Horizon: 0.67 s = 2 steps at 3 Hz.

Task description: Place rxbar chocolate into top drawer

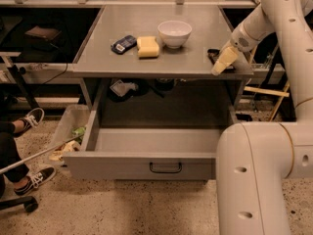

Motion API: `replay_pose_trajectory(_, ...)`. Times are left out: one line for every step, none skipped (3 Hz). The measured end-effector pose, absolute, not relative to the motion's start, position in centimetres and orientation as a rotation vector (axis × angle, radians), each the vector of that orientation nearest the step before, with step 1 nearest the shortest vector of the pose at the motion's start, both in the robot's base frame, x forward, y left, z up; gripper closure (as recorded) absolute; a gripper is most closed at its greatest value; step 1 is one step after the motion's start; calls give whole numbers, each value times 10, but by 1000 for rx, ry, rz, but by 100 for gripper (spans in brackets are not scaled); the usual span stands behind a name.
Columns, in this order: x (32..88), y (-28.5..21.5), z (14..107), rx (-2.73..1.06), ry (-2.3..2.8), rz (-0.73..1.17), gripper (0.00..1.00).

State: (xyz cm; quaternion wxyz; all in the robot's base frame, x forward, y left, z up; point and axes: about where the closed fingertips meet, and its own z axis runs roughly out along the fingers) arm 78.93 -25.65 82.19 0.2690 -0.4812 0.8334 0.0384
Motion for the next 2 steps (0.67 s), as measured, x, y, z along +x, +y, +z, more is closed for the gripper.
replay_pose_trajectory(786, -255, 831, -1297, 2247, 103, 100)
replay_pose_trajectory(786, -255, 831, -1297, 2247, 103, 100)
